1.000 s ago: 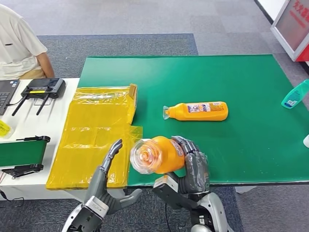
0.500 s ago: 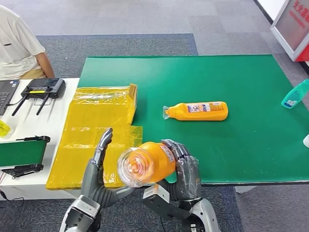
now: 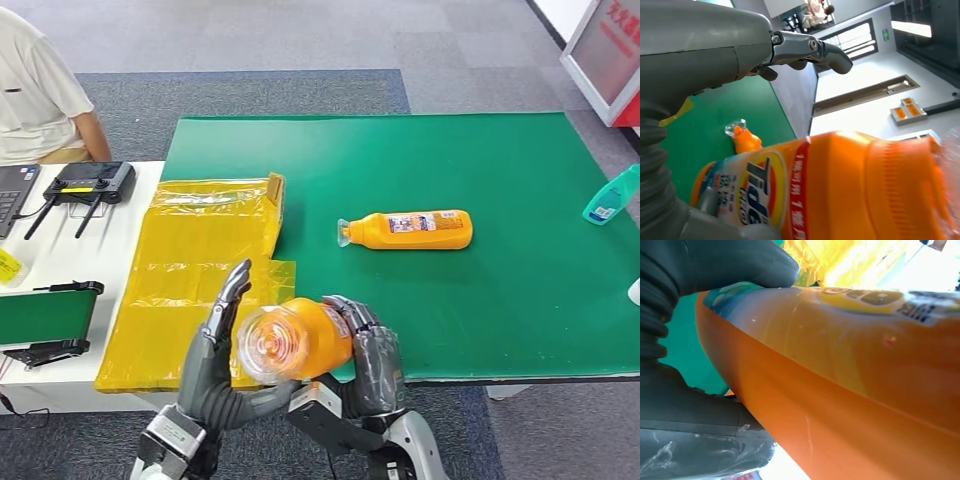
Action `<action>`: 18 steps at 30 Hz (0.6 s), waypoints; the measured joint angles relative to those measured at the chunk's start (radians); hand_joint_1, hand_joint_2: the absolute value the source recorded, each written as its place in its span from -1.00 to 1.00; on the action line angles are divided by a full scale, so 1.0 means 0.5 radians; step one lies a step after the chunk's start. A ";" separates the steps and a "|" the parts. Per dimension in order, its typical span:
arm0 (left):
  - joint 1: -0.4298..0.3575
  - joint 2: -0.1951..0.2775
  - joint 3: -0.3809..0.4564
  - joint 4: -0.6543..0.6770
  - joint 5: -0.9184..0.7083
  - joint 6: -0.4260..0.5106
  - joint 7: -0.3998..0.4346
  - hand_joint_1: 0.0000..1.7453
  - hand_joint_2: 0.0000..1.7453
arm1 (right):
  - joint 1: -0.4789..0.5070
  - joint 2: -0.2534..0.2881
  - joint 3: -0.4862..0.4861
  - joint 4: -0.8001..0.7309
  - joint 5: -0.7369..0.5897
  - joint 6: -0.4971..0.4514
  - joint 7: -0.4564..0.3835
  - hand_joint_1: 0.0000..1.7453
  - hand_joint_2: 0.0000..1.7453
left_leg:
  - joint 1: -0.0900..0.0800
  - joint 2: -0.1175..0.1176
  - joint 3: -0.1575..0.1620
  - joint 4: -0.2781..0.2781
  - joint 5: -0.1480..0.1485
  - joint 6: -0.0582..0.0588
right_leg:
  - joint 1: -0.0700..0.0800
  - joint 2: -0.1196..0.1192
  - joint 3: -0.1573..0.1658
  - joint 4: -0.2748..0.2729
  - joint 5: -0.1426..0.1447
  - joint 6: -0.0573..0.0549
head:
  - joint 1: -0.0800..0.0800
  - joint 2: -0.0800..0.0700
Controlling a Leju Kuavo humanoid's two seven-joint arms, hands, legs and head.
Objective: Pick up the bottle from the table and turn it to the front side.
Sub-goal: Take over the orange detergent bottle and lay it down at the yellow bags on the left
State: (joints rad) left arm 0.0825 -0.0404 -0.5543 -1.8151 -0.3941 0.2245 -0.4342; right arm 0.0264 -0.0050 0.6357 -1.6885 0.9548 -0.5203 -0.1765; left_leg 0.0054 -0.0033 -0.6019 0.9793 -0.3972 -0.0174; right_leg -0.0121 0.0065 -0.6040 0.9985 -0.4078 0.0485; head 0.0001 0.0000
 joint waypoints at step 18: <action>-0.184 0.035 -0.229 0.031 -0.175 0.000 0.065 -1.00 1.00 | -0.041 0.000 0.043 -0.001 -0.018 -0.026 -0.029 1.00 1.00 | 0.000 0.000 0.000 0.000 0.000 0.000 | 0.000 0.000 -0.001 0.000 0.001 0.000 | 0.000 0.000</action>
State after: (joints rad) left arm -0.0097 -0.0229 -0.6687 -1.7998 -0.4815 0.2243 -0.4017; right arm 0.0060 -0.0050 0.6571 -1.6890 0.9457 -0.5335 -0.1911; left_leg 0.0054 -0.0032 -0.6019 0.9793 -0.3970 -0.0175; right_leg -0.0121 0.0066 -0.6044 0.9985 -0.4075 0.0486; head 0.0003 0.0000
